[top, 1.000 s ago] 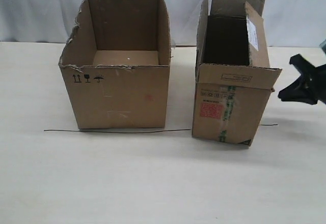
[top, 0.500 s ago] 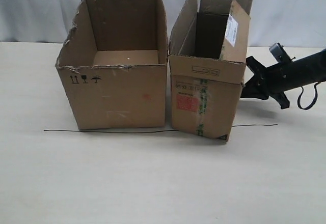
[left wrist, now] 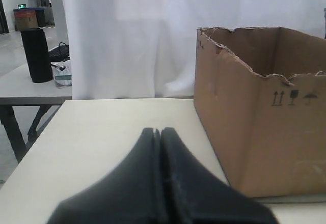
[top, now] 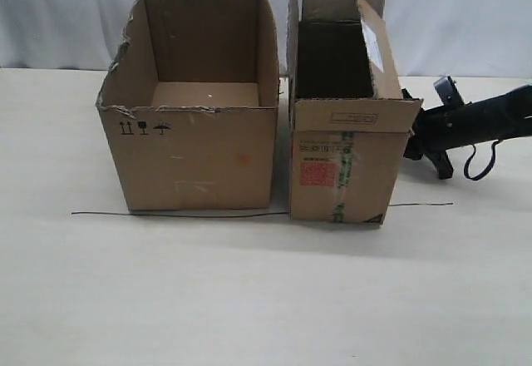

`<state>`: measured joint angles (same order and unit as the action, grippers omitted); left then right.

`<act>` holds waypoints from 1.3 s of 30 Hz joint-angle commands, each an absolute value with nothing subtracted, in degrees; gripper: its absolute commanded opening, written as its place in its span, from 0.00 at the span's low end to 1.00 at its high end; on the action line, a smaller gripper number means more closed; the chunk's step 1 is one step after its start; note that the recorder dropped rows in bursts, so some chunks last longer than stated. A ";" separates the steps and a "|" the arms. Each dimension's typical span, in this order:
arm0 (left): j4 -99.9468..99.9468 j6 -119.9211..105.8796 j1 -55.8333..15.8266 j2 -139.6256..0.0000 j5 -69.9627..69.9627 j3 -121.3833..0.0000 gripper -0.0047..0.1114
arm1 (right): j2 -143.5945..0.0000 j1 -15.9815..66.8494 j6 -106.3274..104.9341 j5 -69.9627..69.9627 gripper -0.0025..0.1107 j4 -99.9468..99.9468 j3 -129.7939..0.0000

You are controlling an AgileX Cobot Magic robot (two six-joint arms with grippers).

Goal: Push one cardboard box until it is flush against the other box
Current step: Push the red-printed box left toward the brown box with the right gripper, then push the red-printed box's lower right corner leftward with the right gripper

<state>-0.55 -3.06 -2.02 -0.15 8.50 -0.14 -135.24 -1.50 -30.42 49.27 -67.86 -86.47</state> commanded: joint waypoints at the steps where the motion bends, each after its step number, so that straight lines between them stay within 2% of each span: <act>1: -0.49 -2.85 -2.02 0.00 8.26 0.00 0.04 | -136.04 0.98 -30.69 49.02 0.07 -68.65 -88.75; 10: -0.49 -2.85 -2.02 0.00 8.26 0.00 0.04 | -133.63 -0.64 -28.73 51.50 0.07 -61.68 -89.93; 16: -0.49 -2.85 -2.02 0.00 8.26 0.00 0.04 | -120.70 -4.52 -20.13 54.35 0.07 -40.67 -88.47; 20: -0.49 -2.85 -2.02 0.00 8.26 0.00 0.04 | -108.57 -4.65 -19.77 55.16 0.07 -33.82 -78.73; 25: -0.49 -2.85 -2.02 0.00 8.26 0.00 0.04 | -95.91 -4.65 -26.98 47.44 0.07 -41.29 -59.70; 29: -0.49 -2.85 -2.02 0.00 8.16 0.00 0.04 | -92.59 -4.49 -42.71 41.87 0.07 -60.48 -47.35; 32: -0.49 -2.85 -2.02 0.00 8.16 0.00 0.04 | -93.91 -4.33 -51.90 42.70 0.07 -71.55 -45.03; 39: -0.49 -2.85 -2.02 0.00 8.16 0.00 0.04 | -100.21 0.13 -51.90 41.87 0.07 -73.00 -48.14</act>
